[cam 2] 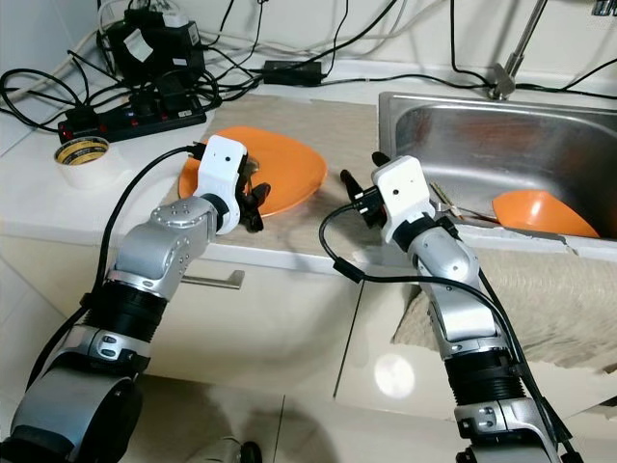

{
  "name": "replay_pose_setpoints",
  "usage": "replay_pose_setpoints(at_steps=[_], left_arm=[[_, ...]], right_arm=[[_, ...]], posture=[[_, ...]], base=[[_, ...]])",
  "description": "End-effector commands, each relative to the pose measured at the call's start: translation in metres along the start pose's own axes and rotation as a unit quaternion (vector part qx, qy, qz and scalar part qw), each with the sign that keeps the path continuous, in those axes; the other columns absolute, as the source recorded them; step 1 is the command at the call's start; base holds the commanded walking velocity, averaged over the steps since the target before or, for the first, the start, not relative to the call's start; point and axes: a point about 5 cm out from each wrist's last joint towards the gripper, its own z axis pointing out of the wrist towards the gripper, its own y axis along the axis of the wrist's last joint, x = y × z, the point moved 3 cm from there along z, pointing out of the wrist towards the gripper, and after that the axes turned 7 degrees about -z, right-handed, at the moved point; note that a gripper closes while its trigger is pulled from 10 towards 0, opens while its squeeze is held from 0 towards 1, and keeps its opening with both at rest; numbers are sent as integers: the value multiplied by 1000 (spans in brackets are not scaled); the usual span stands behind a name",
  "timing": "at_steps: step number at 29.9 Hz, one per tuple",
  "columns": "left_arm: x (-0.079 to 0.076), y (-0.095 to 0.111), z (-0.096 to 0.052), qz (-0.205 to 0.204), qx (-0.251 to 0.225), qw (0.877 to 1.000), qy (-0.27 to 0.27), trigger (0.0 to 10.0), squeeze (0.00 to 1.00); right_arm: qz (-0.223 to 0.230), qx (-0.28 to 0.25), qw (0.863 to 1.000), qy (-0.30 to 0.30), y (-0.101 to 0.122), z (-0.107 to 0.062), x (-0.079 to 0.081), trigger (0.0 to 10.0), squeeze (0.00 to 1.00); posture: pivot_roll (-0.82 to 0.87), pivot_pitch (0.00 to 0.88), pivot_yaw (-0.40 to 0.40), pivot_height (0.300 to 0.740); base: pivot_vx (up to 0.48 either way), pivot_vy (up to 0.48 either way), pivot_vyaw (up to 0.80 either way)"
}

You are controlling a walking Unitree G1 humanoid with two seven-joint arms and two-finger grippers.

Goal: Kitchen organization

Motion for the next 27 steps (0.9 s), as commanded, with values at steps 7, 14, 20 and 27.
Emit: replay_pose_setpoints(at_steps=[7,14,20,27], left_arm=[[7,-5,1,-15,42,999,9,10000,0],[6,-15,2,-23,75,997,5,10000,0],[5,-28,3,-22,108,994,-6,10000,0],[3,-37,3,-21,131,991,-23,0,0]], right_arm=[[-3,-2,1000,3,5,-1,-6,10000,0],[4,6,1000,2,4,-1,-3,10000,0],[9,10,1000,7,4,0,0,10000,0],[9,11,1000,9,5,1,0,10000,0]], posture=[[26,0,33,740],[25,0,34,740],[28,0,33,740],[29,0,31,740]], base=[[0,0,0],[0,0,0],[0,0,0],[0,0,0]])
